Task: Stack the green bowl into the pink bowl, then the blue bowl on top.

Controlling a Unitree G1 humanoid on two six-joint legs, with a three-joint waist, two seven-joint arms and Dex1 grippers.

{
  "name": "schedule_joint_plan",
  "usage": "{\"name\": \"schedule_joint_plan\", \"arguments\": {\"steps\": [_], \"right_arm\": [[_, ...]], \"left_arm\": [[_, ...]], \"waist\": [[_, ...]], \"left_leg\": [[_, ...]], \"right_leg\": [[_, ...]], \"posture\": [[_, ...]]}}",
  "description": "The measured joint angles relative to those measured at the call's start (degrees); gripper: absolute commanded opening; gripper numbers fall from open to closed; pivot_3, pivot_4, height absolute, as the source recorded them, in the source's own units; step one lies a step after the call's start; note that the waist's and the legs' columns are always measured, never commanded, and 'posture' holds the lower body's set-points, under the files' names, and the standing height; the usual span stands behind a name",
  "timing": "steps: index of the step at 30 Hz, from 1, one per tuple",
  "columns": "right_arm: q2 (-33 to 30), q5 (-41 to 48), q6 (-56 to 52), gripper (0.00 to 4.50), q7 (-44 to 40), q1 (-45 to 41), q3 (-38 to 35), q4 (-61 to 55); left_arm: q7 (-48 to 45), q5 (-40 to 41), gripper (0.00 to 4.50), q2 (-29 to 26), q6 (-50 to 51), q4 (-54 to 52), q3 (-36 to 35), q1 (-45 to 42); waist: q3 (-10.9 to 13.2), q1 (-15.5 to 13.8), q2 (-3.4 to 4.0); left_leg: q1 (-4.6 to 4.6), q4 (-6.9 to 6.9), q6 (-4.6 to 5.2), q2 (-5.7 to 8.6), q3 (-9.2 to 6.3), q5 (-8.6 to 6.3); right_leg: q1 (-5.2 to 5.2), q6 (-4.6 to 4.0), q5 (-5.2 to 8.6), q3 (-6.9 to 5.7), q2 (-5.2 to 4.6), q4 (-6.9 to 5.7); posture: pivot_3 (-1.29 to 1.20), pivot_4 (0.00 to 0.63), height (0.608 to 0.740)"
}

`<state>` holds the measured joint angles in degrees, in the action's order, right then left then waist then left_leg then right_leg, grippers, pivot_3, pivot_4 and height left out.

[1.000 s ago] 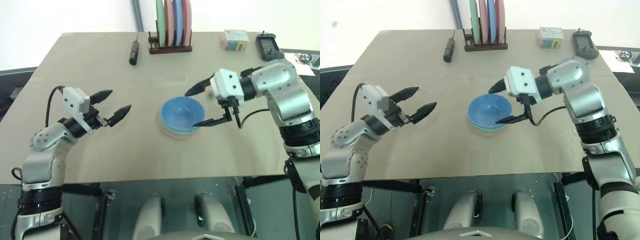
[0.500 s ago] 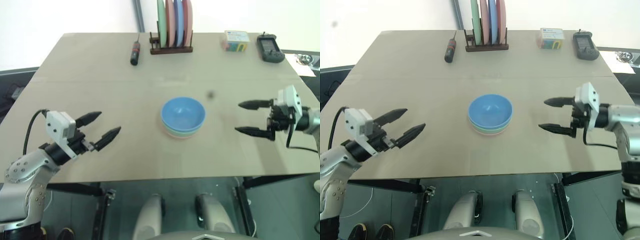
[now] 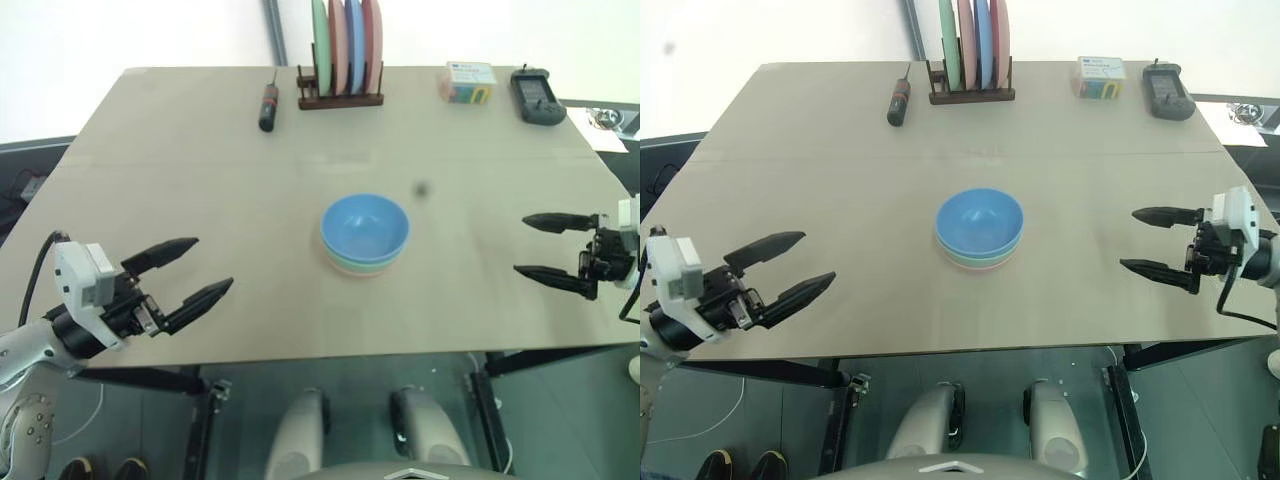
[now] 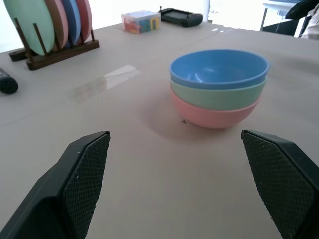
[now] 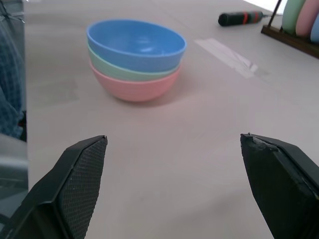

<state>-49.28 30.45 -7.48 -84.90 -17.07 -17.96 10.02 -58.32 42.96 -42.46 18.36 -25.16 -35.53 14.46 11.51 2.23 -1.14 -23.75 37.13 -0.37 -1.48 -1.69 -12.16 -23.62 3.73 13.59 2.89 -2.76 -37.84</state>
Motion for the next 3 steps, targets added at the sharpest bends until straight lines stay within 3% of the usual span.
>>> {"name": "schedule_joint_plan", "arguments": {"steps": [3], "right_arm": [[-0.63,1.28,-0.45,4.47,-0.52,0.00,-0.34,-0.08]], "left_arm": [[-0.68,0.07,4.50,-0.03,-0.20,-0.44,-0.03,0.03]], "waist": [[0.00,-0.02,0.00]], "left_leg": [[0.01,0.00,0.00,0.00,0.00,0.00]], "right_leg": [[0.00,0.01,0.00,0.00,0.00,0.00]], "posture": [[0.00,0.150,0.740]]}}
